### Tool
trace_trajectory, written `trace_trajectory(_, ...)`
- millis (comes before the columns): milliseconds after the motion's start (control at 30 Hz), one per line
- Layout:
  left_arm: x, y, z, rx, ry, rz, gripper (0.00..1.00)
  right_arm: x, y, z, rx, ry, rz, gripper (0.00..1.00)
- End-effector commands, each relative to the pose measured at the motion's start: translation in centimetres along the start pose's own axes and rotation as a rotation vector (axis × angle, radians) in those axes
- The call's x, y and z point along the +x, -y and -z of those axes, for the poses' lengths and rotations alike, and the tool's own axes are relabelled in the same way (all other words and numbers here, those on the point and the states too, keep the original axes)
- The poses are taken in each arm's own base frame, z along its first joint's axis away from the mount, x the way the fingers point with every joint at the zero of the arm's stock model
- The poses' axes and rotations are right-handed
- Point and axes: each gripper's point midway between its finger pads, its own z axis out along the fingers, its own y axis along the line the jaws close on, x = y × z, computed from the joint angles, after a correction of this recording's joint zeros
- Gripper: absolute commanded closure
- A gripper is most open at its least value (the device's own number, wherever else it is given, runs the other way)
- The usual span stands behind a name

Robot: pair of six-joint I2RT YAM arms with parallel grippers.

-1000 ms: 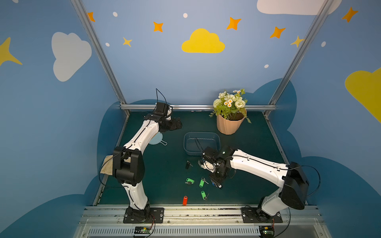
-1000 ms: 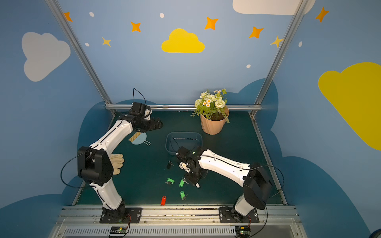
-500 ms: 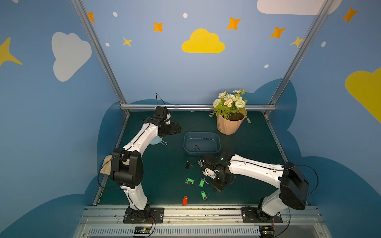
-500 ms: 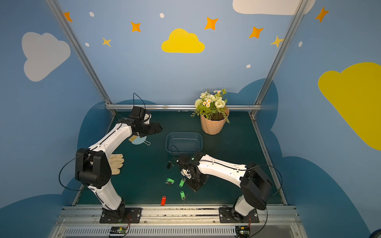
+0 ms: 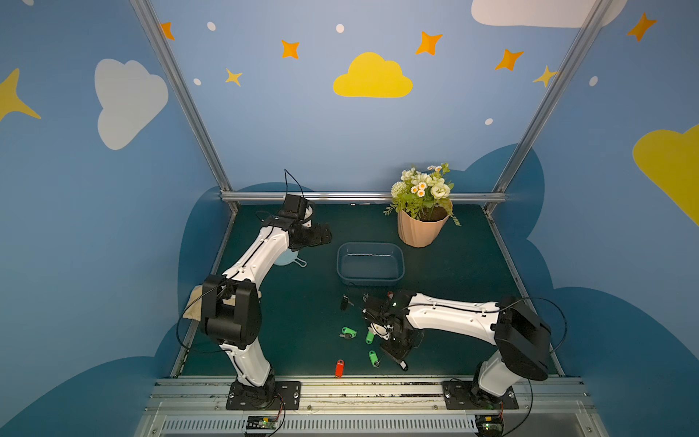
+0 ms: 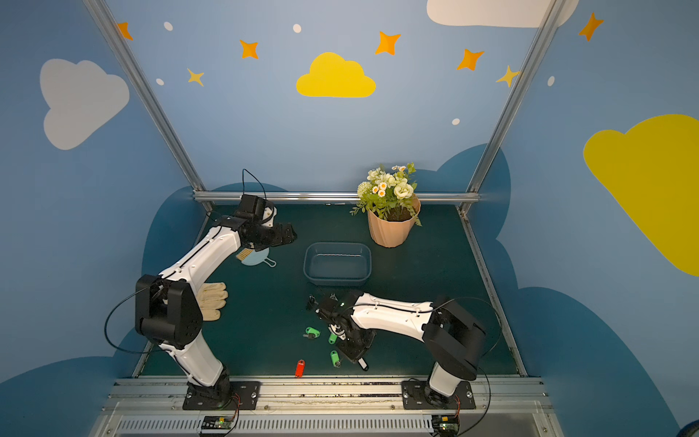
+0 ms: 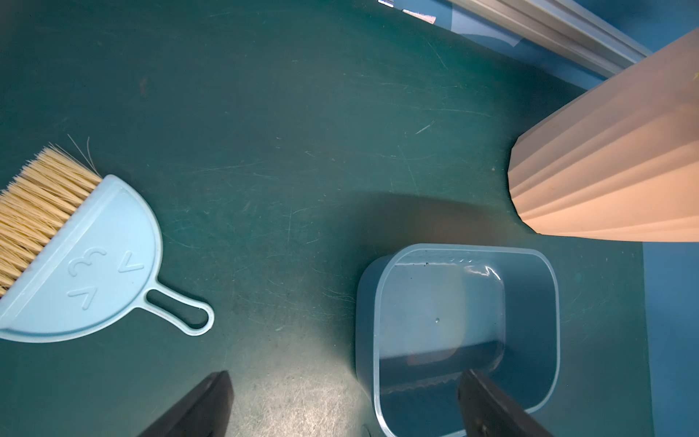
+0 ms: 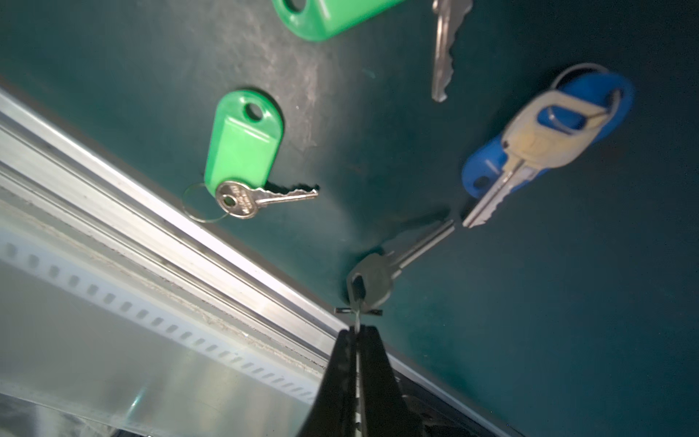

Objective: Take the keys out of the storage box
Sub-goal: Place the key at the center of the board.

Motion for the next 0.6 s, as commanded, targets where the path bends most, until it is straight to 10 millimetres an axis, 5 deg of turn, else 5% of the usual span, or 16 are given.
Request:
trace_trajectory(0,0.0,0.1,0.5,0.012,0.003,-0.016,0.01,0.2,0.1,-0.4,0.024,-0.011,-0.02,0.84)
trace_trajectory(200,0.2,0.0,0.7,0.005,0.0,-0.026,0.01,-0.7,0.6,0.8,0.071,0.027,-0.011,0.6)
trace_trajectory(367,0.4,-0.7,1.3,-0.028,0.008,-0.023,0.01,-2.9,2.5,5.1,0.135,0.159,-0.035,0.5)
trace_trajectory(400,0.4,-0.9,1.5,-0.038,0.014,-0.024,0.01,-3.5,3.4,6.5,0.138,0.21,-0.059,0.42)
trace_trajectory(467,0.4,-1.5,1.9,-0.072,0.033,-0.03,0.01,-4.8,5.7,9.5,0.152,0.325,-0.124,0.03)
trace_trajectory(567,-0.1,-3.4,3.1,-0.185,0.094,-0.007,0.0,-6.1,11.4,13.7,0.236,0.509,-0.282,0.02)
